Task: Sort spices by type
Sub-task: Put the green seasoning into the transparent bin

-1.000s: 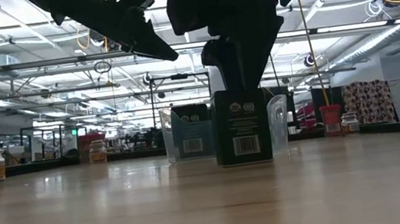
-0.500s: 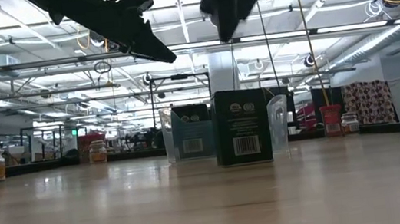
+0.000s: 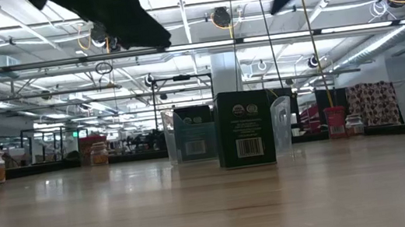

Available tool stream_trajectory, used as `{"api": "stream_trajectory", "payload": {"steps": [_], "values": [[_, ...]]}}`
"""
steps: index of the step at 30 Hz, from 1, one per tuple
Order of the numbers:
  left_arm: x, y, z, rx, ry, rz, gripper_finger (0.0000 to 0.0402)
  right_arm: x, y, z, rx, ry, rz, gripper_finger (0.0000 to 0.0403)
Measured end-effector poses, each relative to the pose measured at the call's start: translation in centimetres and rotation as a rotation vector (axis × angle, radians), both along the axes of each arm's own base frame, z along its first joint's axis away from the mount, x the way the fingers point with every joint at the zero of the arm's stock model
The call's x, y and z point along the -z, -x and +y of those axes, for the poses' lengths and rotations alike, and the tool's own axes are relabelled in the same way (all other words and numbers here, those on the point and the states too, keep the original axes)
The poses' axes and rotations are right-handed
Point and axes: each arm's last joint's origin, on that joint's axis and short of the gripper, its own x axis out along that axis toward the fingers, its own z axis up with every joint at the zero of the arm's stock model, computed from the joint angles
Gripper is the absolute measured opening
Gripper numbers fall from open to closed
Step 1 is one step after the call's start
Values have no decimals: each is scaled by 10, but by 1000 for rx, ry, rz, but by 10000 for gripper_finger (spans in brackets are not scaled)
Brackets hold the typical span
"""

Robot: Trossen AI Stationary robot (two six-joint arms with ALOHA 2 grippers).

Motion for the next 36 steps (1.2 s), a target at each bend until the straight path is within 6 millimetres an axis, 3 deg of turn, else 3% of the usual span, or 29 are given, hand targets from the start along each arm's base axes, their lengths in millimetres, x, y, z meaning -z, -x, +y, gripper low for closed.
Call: {"api": "stream_trajectory", "payload": {"steps": [7,14,24,36], "values": [[-1,-3,-29,44,107,-42,189,45,48,0,104,-24,-218,263],[10,-16,-43,75,110,-69,189,70,64,-3,113,-58,-381,263],[31,-36,-54,82,131,-58,189,73,65,-3,113,-56,-374,263],[41,-51,-69,122,116,81,189,68,61,-2,114,-69,-440,263]]}}
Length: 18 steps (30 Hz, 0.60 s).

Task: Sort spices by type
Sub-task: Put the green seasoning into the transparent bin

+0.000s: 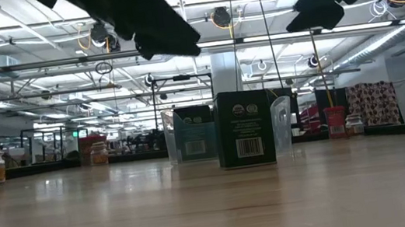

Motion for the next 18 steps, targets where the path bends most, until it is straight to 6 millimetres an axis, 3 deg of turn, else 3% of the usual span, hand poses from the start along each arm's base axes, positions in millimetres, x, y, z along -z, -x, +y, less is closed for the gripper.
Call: {"api": "stream_trajectory", "payload": {"steps": [18], "values": [[7,1,-1,5,-21,48,189,0,0,0,24,-47,-7,263]]}}
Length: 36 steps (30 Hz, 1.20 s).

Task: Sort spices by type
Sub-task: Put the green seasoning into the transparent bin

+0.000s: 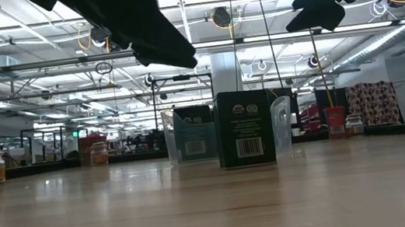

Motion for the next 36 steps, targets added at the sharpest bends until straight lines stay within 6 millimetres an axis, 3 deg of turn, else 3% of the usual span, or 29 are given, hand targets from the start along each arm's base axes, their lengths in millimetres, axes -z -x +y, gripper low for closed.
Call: {"api": "stream_trajectory", "payload": {"steps": [19,30,36], "values": [[5,-9,-9,17,92,-59,192,0,0,0,1,-1,5,263],[2,-11,-9,48,111,-84,264,1,0,-1,-1,18,6,263],[-15,-16,-20,113,96,-182,276,1,0,-1,-7,30,7,263]]}}
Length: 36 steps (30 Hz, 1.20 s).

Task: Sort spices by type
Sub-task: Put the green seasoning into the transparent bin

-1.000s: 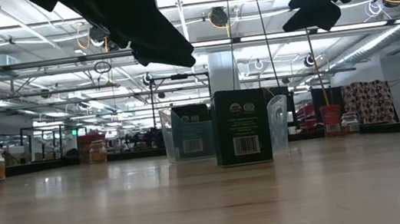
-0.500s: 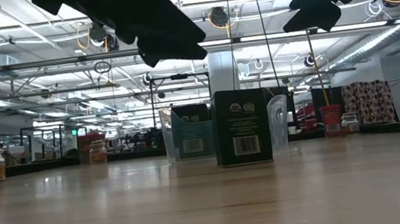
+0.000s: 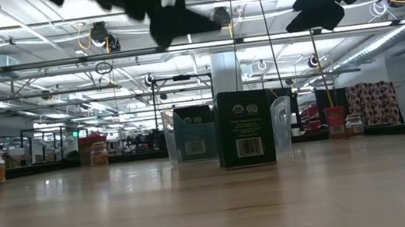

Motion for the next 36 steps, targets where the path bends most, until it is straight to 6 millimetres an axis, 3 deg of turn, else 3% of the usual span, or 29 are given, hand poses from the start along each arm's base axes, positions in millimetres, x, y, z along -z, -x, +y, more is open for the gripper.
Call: {"api": "stream_trajectory", "payload": {"steps": [3,6,15,27,36], "values": [[-15,-4,-9,-10,-46,-17,276,0,0,0,0,0,0,263],[-18,-5,-11,-60,-118,32,277,0,0,0,1,-1,0,263],[13,-23,-13,-90,-122,123,277,0,0,0,1,-1,0,263],[6,-30,-14,-91,-124,137,277,2,1,0,13,-21,20,263],[39,-40,-17,-130,-130,209,277,2,1,-1,33,-12,21,263]]}}
